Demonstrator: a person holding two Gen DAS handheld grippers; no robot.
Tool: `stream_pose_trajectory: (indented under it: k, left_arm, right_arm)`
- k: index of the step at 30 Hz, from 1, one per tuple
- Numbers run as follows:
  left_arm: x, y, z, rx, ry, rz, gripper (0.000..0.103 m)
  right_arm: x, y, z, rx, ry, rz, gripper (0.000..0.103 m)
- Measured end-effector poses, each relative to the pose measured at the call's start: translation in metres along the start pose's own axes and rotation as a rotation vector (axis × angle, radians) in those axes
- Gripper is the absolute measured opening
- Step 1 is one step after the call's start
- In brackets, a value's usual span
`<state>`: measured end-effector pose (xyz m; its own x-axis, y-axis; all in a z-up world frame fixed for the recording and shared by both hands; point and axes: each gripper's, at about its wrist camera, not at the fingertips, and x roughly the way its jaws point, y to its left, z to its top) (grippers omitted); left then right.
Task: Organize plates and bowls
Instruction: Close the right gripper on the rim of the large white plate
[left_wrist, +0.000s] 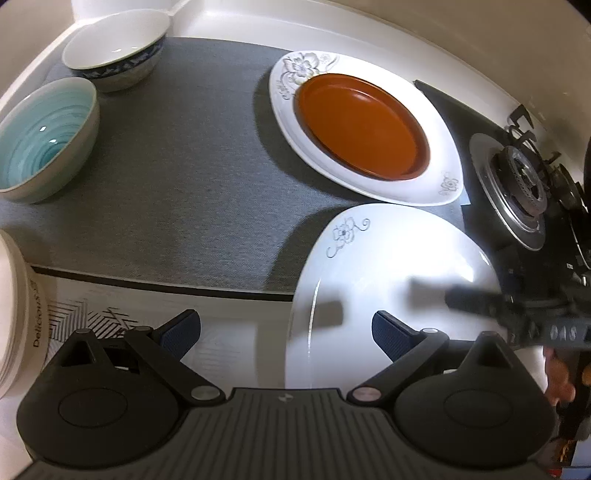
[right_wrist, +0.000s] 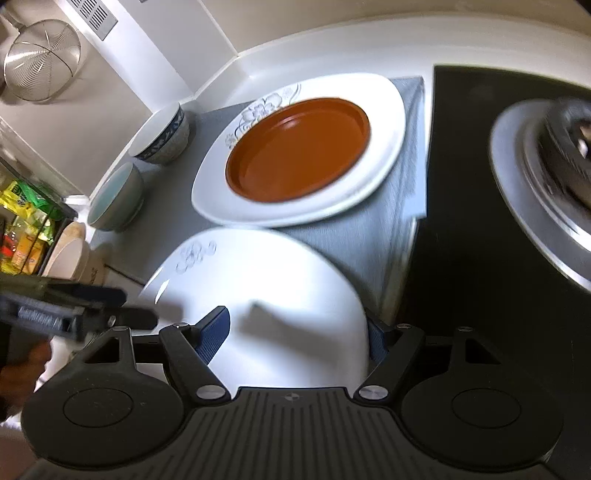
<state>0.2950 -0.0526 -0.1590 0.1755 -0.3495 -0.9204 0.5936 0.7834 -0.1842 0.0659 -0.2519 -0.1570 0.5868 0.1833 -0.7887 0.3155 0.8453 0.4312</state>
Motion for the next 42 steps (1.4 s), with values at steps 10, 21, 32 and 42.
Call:
stream_pose_trajectory:
  k: [10, 21, 32, 42]
  left_arm:
    - [0.002, -0.011, 0.004, 0.058, -0.011, -0.026, 0.100]
    - [-0.007, 0.017, -0.011, -0.008, -0.001, 0.023, 0.100]
    - [-0.005, 0.038, -0.015, -0.089, 0.036, -0.053, 0.066]
    - [-0.012, 0.047, -0.021, -0.068, 0.045, -0.074, 0.047]
  right_arm:
    - [-0.015, 0.003, -0.019, 0.101, -0.009, 0.026, 0.079]
    - [0.026, 0.042, 0.012, -0.040, 0.039, 0.067, 0.078]
    - [0.011, 0.028, -0.011, 0.027, 0.062, 0.099, 0.072]
    - [0.007, 0.028, -0.020, 0.047, 0.030, -0.020, 0.023]
